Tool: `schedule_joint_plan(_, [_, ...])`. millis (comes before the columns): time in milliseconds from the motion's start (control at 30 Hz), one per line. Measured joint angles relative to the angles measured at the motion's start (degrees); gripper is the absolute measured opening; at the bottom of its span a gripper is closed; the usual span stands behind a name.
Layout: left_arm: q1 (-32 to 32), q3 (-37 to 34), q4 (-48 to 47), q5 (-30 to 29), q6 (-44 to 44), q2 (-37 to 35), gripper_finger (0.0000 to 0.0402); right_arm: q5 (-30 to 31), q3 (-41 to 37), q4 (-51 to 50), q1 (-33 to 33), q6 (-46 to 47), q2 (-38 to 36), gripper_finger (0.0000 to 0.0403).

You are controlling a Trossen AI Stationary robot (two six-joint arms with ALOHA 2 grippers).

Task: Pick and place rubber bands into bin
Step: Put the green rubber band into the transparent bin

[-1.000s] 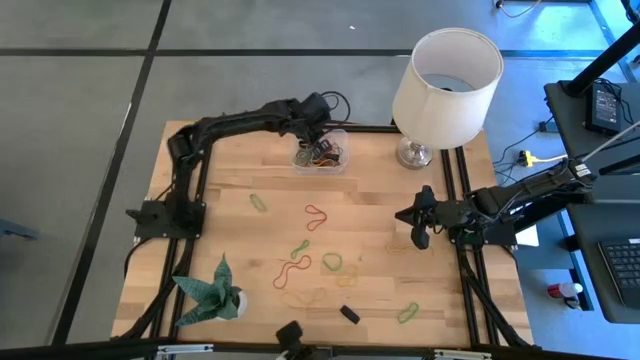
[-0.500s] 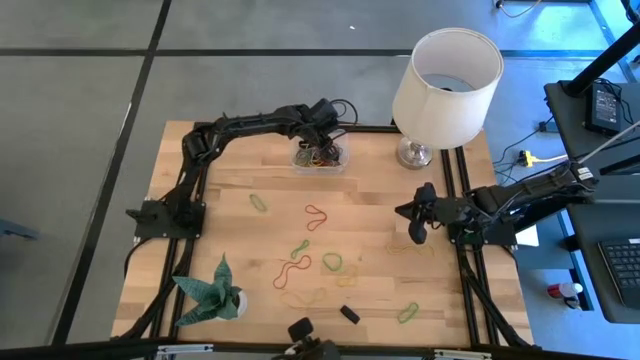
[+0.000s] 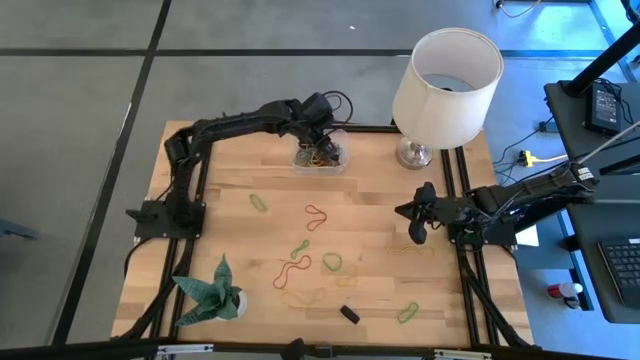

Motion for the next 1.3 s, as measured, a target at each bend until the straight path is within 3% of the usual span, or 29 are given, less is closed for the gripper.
schedule_joint_plan(233, [-6.53, -6.61, 0.62, 2.51, 6.18, -10.14, 0.0011, 0.0, 0.0, 2.18, 0.2, 1.91, 0.03, 0.0026])
schedule_joint_plan(400, [-9.54, -21.05, 12.28, 8.29, 6.19, -18.2, 0.0002, -0.02, 1.06, 4.24, 0.28, 2.66, 1.3, 0.0006])
schedule_joint_plan(667, [-12.03, -44.49, 23.62, 7.42, 2.18, -33.56, 0.0001, -0.02, 12.11, -0.82, 1.03, 5.39, 12.85, 0.0002])
schedule_joint_plan(933, [-16.06, -57.49, 24.16, 6.31, 0.25, -47.81, 0.0001, -1.72, 33.0, -27.46, 4.56, 26.99, 32.99, 0.0001])
schedule_joint_plan(1100, [-21.34, -61.38, 24.27, 2.78, 2.13, -52.67, 0.0001, -9.9, 42.81, -40.0, 10.02, 46.26, 44.2, 0.0001])
schedule_joint_plan(1300, [-25.3, -63.45, 24.05, -0.72, 3.45, -53.36, 0.0001, -23.33, 45.27, -40.57, 19.2, 71.82, 53.58, 0.0014])
